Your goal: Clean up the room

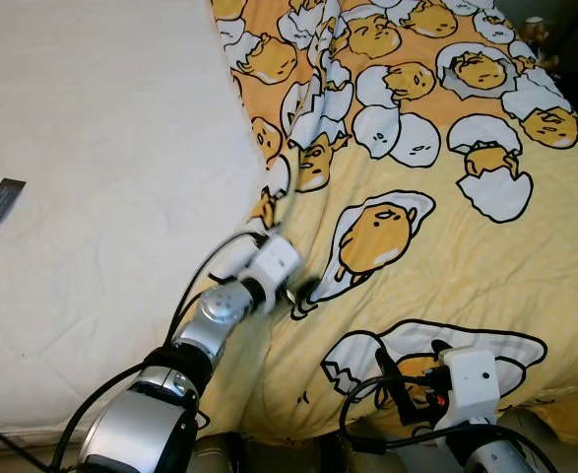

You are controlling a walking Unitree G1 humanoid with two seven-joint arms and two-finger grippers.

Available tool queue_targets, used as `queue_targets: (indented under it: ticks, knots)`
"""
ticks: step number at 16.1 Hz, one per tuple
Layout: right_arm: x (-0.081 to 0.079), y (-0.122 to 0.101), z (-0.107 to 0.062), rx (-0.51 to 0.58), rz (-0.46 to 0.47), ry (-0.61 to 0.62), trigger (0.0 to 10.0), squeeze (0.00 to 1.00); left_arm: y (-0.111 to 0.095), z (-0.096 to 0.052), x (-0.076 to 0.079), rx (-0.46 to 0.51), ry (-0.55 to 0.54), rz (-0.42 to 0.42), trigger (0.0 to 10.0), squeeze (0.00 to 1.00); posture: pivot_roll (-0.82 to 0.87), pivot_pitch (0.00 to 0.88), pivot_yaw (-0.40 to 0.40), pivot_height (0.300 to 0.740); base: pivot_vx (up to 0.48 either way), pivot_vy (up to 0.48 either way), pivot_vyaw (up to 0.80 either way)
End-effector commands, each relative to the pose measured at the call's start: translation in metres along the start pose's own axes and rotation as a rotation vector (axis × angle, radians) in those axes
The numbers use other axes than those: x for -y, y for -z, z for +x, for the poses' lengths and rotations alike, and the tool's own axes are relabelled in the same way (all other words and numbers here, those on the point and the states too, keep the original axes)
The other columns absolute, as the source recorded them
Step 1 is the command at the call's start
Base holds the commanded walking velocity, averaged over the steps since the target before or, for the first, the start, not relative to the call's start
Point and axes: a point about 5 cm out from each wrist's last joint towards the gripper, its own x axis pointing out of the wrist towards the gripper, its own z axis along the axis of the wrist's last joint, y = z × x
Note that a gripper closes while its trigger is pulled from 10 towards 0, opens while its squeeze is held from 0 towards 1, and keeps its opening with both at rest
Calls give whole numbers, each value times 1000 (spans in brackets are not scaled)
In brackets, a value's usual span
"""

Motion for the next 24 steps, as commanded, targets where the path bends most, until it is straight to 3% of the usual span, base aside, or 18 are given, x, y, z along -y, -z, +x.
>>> queue_targets:
  ticks: [1, 2, 4, 7, 8, 9, 24]
  knots:
    - [2, 5, -2, -25, 4, 14, 10000, 0, -16, -3, -25, 82, -131, -88, 10000, 0, -217, 235, 19, 740, 0, 0, 0]
    - [2, 6, -2, -25, 5, 17, 10000, 0, -29, -7, -47, 141, -227, -168, 10000, 0, -218, 234, 19, 740, 0, 0, 0]
    - [2, 6, -2, -24, 5, 17, 10000, 0, -42, -15, -78, 179, -339, -219, 10000, 0, -218, 229, 18, 740, 0, 0, 0]
    - [1, 6, -2, -26, 6, 12, 10000, 0, -38, -24, -102, 120, -425, -315, 10000, 0, -217, 224, 14, 740, 0, 0, 0]
    - [0, 7, -3, -30, 5, 6, 10000, 0, -21, -29, -104, 37, -447, -470, 10000, 0, -224, 233, 6, 740, 0, 0, 0]
    - [0, 6, -4, -31, 5, 5, 10000, 0, -15, -30, -102, 8, -444, -529, 10000, 0, -224, 233, 6, 740, 0, 0, 0]
    - [0, 6, -4, -31, 5, 5, 10000, 0, -15, -30, -102, 8, -444, -529, 10000, 0, -224, 233, 6, 740, 0, 0, 0]
